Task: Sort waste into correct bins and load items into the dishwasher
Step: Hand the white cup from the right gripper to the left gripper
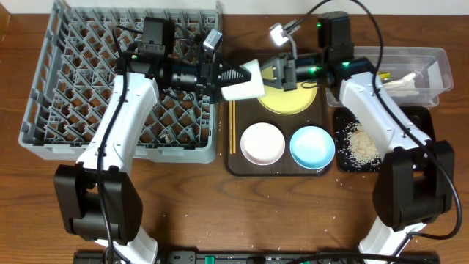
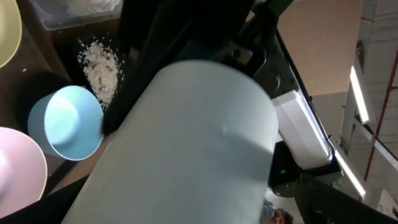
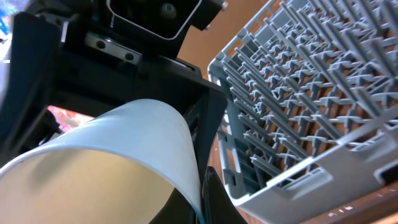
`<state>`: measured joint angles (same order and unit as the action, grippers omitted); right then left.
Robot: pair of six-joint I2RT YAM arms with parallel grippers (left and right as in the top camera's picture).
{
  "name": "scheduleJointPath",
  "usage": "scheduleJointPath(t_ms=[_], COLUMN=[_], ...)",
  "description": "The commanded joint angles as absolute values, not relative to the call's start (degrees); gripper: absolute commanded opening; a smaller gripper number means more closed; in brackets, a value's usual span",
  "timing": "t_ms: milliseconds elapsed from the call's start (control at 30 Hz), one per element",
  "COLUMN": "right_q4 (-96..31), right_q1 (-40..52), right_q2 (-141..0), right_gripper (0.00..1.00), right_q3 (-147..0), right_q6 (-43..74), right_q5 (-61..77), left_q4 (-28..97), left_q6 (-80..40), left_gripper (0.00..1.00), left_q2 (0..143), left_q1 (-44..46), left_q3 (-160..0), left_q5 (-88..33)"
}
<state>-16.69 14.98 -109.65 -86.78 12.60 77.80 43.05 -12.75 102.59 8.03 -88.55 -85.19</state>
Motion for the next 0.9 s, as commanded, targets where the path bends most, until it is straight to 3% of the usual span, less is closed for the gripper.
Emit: scheduleJointPath(t_ms=[0, 167, 867], right_q4=[-16.67, -17.43, -19.59], right_q1=[16.43, 16.8, 12.99], right_q2=[-109.1, -109.1, -109.1], right_gripper=[0.01, 0.01, 0.01], right_q3=[-87.26, -87.26, -87.2], right_q6=[14.35, 15.59, 18.85], right_q5=[74.81, 72.12, 66.28], left_q4=[42.7, 42.72, 42.68], left_q6=[-11.38, -11.38, -11.66], left_gripper=[0.99, 0.84, 0.79], left_q2=[102.78, 102.78, 102.78], left_q1=[7.94, 7.94, 6.2], left_q3=[-88.33, -88.33, -88.36], left_q5=[-88.27, -88.27, -90.0])
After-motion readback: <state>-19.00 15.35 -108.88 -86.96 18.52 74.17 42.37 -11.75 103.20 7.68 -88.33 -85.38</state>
